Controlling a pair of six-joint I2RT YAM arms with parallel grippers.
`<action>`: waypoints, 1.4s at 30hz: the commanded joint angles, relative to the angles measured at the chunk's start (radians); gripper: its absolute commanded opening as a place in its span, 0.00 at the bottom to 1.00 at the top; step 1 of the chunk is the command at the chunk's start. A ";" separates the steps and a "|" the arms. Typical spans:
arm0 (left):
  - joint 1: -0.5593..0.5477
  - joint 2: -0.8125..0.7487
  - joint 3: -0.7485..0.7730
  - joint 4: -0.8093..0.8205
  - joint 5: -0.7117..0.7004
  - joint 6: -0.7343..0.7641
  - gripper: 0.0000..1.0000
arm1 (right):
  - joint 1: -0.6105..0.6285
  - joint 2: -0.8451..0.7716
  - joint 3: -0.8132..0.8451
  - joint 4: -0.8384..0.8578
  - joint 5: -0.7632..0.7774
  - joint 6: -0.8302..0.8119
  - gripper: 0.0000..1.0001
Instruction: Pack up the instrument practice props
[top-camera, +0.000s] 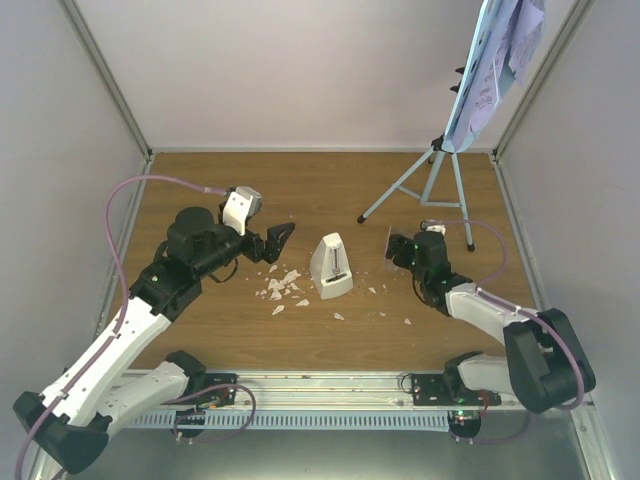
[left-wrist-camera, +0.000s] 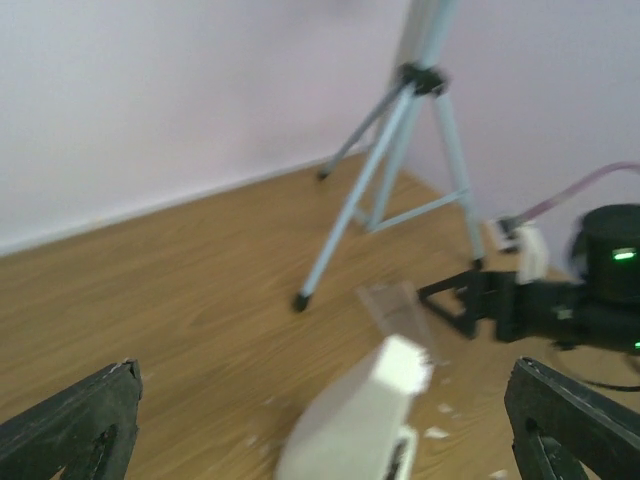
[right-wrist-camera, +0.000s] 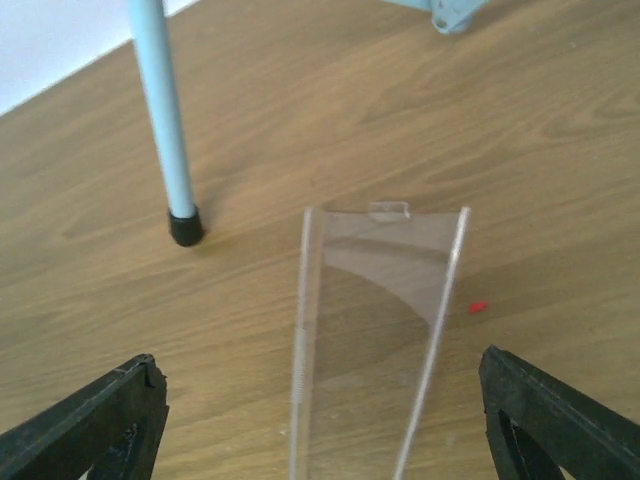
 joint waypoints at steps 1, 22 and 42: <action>0.033 0.010 -0.014 -0.061 -0.146 0.049 0.99 | -0.010 0.039 0.010 -0.071 0.069 0.096 0.84; 0.095 -0.005 -0.062 -0.021 -0.025 0.032 0.99 | -0.009 0.204 0.019 -0.012 0.004 0.116 0.50; 0.194 0.006 -0.080 0.003 0.094 0.013 0.99 | -0.008 0.247 0.017 -0.043 0.109 0.083 0.32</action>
